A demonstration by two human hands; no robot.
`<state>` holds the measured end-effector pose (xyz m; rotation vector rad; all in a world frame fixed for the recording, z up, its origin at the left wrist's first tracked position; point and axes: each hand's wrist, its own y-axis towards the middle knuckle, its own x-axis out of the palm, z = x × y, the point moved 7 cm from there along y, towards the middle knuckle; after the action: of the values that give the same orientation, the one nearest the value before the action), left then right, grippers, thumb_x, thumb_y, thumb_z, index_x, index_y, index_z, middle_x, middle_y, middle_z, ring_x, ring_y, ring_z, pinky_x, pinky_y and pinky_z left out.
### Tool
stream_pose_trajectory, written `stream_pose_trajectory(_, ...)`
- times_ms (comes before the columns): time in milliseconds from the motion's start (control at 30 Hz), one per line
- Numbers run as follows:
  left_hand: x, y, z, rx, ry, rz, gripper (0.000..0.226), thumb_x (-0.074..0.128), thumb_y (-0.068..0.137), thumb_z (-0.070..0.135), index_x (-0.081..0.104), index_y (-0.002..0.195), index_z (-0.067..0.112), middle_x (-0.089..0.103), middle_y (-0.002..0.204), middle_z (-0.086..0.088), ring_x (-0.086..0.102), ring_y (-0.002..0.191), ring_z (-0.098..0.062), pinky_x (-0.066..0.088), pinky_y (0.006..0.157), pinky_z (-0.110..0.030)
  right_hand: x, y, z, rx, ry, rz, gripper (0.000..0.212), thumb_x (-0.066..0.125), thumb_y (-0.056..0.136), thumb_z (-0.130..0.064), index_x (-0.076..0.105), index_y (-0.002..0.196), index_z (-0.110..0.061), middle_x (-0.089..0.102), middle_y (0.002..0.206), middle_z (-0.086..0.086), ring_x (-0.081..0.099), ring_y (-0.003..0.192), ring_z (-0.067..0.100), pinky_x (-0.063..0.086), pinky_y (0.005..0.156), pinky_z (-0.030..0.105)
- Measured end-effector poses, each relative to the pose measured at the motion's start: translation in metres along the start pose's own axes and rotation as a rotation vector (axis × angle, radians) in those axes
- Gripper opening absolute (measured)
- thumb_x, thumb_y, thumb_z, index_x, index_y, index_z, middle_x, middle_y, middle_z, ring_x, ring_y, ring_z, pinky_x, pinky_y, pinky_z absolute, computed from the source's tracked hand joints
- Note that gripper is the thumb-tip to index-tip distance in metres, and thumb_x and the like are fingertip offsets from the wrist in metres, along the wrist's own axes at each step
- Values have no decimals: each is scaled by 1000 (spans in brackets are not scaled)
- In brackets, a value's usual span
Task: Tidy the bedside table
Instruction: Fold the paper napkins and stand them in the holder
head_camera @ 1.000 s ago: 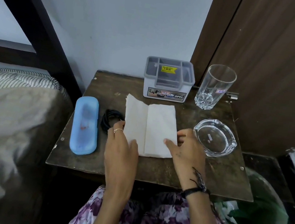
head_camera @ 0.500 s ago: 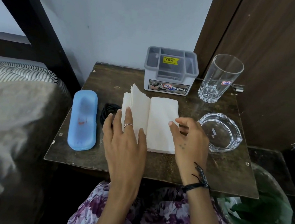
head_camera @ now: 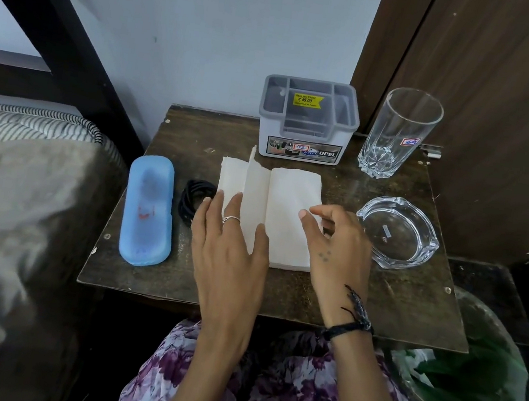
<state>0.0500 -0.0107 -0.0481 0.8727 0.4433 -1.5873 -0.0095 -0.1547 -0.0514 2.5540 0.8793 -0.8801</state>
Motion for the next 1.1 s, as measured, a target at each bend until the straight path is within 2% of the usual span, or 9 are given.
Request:
stream_pose_trajectory(133,0,-1,3,-49,-226,-15,37,51,94,28,51,127,13,49,137,-2,28,138,-13,27,114,-38,1,1,4,28,30,-9,26,57,88,-39,65,101,-18,63,107,1,59,95,10,43,75,23)
stream_pose_trajectory(300,9,-3,4,-215,-621,-172,34,50,93,37,55,124,26,63,119,5,58,107,-2,47,81,-10,1,3,9,122,122,-39,39,46,89,-53,64,94,-19,64,103,-1,56,89,9,41,70,21)
stream_pose_trajectory(467,29,-7,10,-220,-712,-367,53,34,87,64,71,102,28,41,143,15,36,129,2,31,93,-10,2,2,13,205,209,-61,42,43,87,-60,62,90,-22,62,93,-4,53,81,11,35,63,18)
stream_pose_trajectory(633,41,-3,8,-169,-624,-425,21,47,96,24,61,109,31,44,132,15,42,117,9,33,93,-20,5,5,18,201,140,-80,37,64,83,-37,55,115,-19,62,114,-4,59,101,14,45,80,28)
stream_pose_trajectory(700,46,2,3,-177,-682,-410,31,50,93,10,56,114,32,54,120,8,55,100,-3,48,89,-29,6,7,20,187,136,-101,37,65,83,-21,53,118,-16,63,118,0,60,96,14,48,83,29)
stream_pose_trajectory(767,47,5,-1,-267,-820,-403,40,51,91,0,50,117,29,57,118,2,58,98,-7,54,83,-23,7,7,21,181,168,-110,40,65,83,-15,52,120,-15,63,116,1,58,88,11,47,76,23)
stream_pose_trajectory(900,47,7,-6,-414,-1063,-401,50,53,87,-8,45,119,30,61,115,-6,62,98,-13,54,82,-33,5,8,21,202,266,-84,47,71,79,-26,51,121,-17,58,102,-8,56,78,4,41,64,12)
stream_pose_trajectory(1000,45,6,-5,-370,-988,-392,46,57,88,0,45,120,31,61,116,-4,62,94,-9,54,76,-18,6,8,22,206,292,-91,49,73,77,-24,51,121,-17,58,95,-8,53,72,-3,43,62,13)
stream_pose_trajectory(1100,30,9,1,-136,-554,-231,41,56,91,11,44,129,24,52,126,4,50,109,-6,41,79,-5,8,9,24,176,239,-86,50,73,77,-18,51,122,-16,63,101,-1,57,77,8,42,62,14)
